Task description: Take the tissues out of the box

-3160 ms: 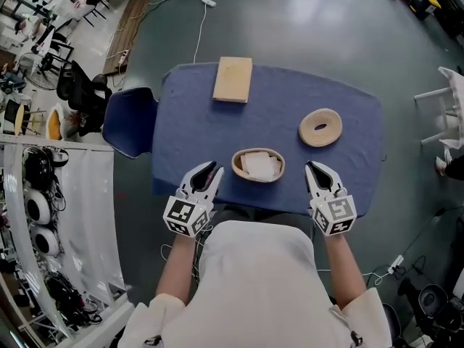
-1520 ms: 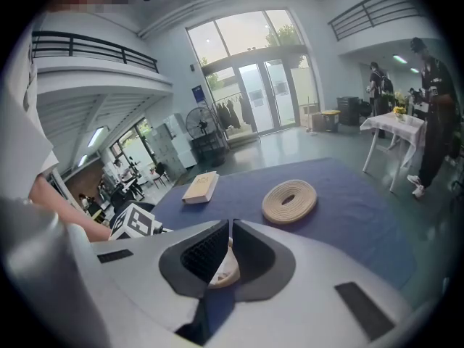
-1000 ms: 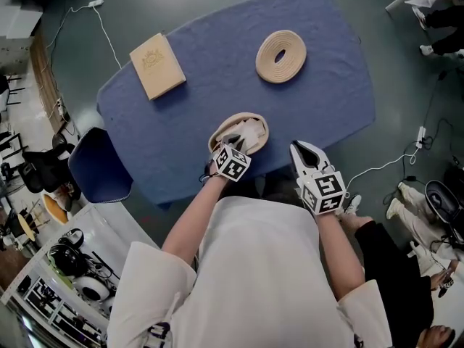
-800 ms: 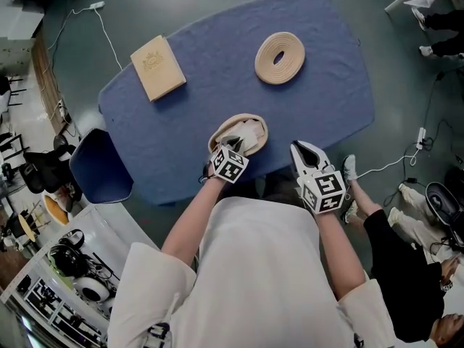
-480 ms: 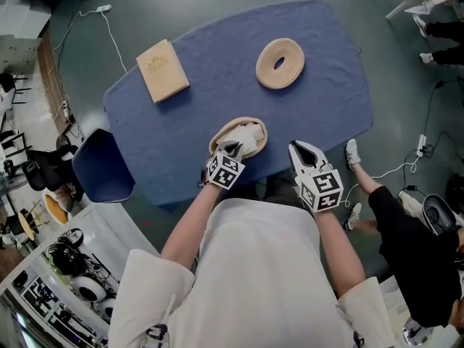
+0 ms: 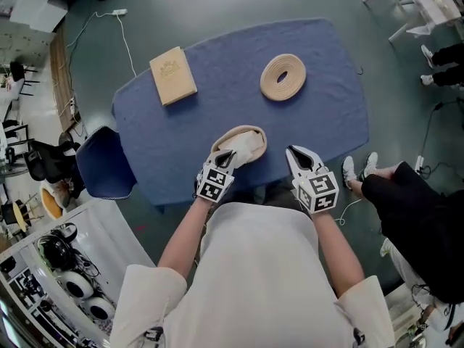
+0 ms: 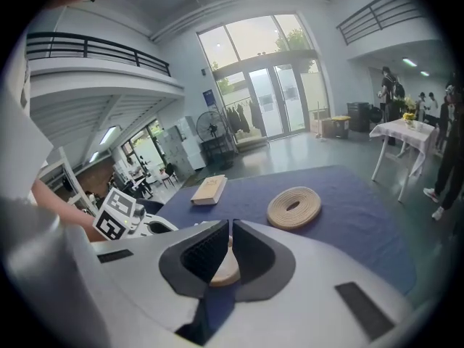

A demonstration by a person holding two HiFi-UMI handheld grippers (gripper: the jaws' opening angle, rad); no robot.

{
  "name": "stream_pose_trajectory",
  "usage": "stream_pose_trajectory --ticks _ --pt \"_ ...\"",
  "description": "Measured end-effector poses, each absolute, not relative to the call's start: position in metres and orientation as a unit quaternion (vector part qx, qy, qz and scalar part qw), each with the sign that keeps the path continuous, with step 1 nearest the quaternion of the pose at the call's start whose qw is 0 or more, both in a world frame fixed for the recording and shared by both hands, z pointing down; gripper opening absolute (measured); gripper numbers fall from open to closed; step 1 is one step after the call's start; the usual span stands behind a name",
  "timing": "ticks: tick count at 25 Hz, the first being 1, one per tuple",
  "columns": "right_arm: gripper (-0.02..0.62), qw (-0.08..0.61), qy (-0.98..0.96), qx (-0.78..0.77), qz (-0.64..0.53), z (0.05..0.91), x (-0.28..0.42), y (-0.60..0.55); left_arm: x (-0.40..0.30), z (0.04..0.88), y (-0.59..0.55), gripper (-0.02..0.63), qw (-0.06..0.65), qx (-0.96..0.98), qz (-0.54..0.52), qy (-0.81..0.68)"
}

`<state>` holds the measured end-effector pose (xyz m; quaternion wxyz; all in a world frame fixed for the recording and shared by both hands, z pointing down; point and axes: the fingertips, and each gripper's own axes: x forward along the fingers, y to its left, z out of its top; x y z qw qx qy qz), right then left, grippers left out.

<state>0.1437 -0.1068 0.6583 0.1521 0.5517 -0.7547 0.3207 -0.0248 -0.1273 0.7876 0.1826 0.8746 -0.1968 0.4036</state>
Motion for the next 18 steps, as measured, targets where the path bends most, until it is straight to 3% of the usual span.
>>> stream_pose_trajectory --ticks 18 --pt "0.04 0.14 -0.809 0.509 0.258 0.606 0.118 -0.137 -0.071 0.637 -0.149 0.023 0.131 0.905 0.264 -0.308"
